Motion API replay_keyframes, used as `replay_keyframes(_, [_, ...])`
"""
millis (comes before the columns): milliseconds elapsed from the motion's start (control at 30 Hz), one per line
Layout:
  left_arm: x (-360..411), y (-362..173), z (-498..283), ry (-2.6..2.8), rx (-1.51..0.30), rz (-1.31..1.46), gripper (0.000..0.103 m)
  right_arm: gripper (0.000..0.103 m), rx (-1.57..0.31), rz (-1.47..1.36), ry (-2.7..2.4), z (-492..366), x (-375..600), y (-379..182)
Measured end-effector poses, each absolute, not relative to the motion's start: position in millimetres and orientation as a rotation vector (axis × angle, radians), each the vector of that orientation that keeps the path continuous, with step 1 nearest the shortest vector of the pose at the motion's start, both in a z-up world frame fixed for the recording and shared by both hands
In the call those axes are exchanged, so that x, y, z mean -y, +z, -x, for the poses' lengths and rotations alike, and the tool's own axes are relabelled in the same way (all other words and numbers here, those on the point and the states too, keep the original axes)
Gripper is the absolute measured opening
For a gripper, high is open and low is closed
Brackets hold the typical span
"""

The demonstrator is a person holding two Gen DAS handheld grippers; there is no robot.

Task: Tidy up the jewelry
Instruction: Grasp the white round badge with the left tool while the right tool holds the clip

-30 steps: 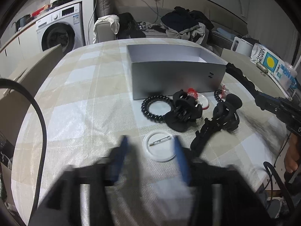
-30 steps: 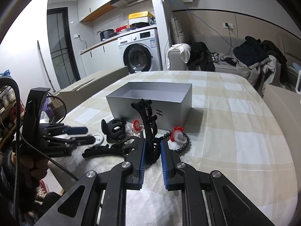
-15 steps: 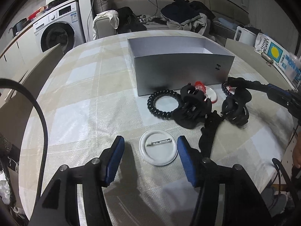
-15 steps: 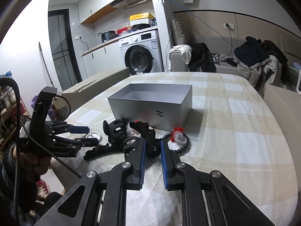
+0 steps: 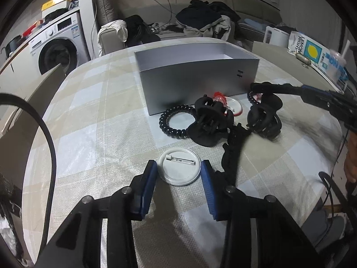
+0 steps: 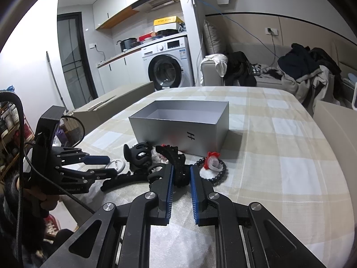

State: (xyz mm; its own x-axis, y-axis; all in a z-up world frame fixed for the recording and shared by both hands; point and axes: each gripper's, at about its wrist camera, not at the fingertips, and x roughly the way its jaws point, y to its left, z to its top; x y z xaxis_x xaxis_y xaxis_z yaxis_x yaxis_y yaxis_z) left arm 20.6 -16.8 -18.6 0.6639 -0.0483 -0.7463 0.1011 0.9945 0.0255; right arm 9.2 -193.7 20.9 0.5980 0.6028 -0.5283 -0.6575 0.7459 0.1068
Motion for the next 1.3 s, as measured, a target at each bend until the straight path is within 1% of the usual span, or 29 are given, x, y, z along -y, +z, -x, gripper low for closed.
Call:
replay_keyframes(633, [12, -2, -12, -0.122, -0.752, -0.042, 0.033, 0.013, -0.553, 0.062, 0.746, -9, 201, 26])
replay_keyframes(900, [10, -3, -13, -0.125, -0.743, -0.048, 0.033, 0.013, -0.555, 0.065, 0.749, -8, 201, 26])
replay_keyframes(1300, [8, -9, -19, -0.118, -0.759, -0.013, 0.038, 0.013, -0.554, 0.061, 0.750, -7, 202, 28])
